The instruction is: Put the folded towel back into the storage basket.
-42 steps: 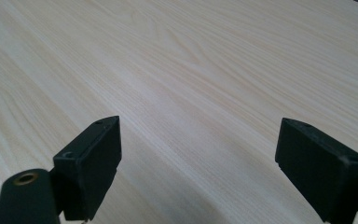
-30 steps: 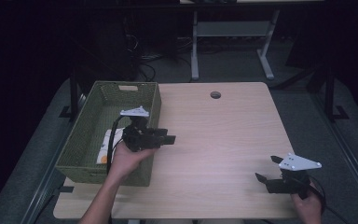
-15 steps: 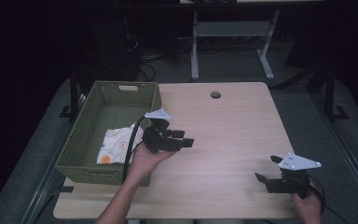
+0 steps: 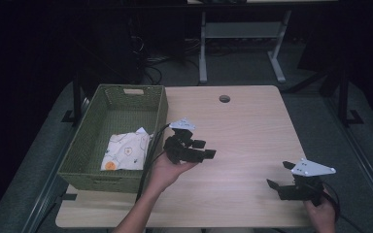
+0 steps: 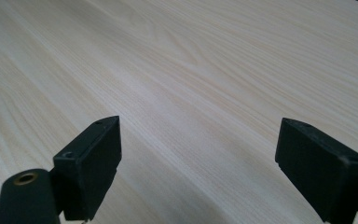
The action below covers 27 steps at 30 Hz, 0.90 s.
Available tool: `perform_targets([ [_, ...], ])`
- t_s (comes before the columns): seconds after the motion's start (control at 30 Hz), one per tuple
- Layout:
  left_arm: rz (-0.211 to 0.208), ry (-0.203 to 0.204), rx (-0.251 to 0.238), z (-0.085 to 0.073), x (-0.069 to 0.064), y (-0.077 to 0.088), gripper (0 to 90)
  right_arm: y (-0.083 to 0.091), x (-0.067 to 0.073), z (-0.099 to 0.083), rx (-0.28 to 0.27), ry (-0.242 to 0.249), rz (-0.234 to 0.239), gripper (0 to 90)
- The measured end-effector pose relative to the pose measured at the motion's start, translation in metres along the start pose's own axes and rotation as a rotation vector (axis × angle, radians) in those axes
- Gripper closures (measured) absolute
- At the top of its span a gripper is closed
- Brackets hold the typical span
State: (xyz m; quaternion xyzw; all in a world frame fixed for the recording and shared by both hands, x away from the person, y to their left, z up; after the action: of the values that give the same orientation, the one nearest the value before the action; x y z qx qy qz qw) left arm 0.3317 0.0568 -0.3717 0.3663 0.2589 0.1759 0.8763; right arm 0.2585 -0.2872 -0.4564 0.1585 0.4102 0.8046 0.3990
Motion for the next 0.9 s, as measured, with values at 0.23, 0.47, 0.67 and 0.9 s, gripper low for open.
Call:
perform_targets([
  [0.23, -0.003, -0.010, 0.010, -0.006, -0.005, -0.015, 42.3, -0.002, 0.000, 0.001, 0.008, 0.003, 0.000, 13.8],
  [0.47, -0.007, -0.021, 0.013, -0.015, -0.009, -0.027, 41.9, -0.004, 0.002, 0.002, 0.013, 0.004, 0.002, 13.7],
  [0.67, -0.009, -0.015, 0.014, -0.023, -0.011, -0.035, 41.1, -0.006, 0.003, 0.002, 0.025, 0.011, 0.003, 13.7],
  [0.9, 0.009, -0.054, 0.021, -0.034, -0.021, -0.043, 39.9, -0.006, 0.003, 0.002, 0.028, 0.009, 0.001, 13.8],
])
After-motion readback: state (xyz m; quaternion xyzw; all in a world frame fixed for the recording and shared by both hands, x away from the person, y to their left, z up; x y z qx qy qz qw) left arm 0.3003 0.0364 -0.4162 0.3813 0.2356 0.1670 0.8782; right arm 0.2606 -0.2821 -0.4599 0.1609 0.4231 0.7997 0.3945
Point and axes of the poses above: each handheld gripper's, and its own axes: y roughly backward along the jaws, z roughly out of its top, x roughly to its left, the point moved 2 cm from there along -y, roughly forward along the jaws, and after that the axes turned 15 degrees about x, right-handed, at the moved point
